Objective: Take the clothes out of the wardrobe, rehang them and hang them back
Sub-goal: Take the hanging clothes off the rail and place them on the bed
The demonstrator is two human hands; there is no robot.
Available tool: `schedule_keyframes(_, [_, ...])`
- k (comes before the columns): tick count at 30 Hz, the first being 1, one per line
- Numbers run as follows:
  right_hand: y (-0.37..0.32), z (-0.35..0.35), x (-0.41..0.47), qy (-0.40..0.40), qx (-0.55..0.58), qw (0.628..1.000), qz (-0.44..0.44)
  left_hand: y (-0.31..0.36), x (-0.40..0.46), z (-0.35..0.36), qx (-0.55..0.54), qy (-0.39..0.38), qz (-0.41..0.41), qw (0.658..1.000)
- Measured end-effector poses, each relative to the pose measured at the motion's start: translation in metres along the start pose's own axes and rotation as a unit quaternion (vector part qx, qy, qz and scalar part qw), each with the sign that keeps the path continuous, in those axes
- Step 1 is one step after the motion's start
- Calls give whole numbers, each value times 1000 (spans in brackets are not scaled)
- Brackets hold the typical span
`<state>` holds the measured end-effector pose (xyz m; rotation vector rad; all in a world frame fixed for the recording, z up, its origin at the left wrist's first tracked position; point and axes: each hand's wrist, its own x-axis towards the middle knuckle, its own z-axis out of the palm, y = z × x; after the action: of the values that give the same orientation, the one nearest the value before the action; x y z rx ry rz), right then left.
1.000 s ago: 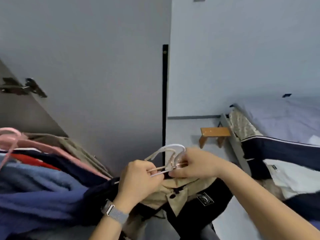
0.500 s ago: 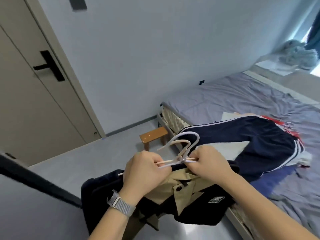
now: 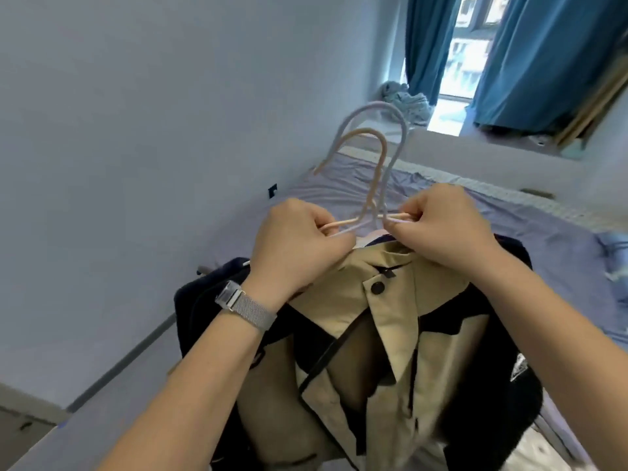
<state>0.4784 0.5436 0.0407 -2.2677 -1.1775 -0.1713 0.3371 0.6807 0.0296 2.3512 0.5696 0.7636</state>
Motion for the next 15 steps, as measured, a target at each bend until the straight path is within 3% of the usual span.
schedule_keyframes(9, [110,51,48,-40,-37,973,225,-44,121,127,-42,-206,30,977])
schedule_keyframes(15, [166,-2,137,45,-21,976,212,0,249,164,-51,-186,133,972])
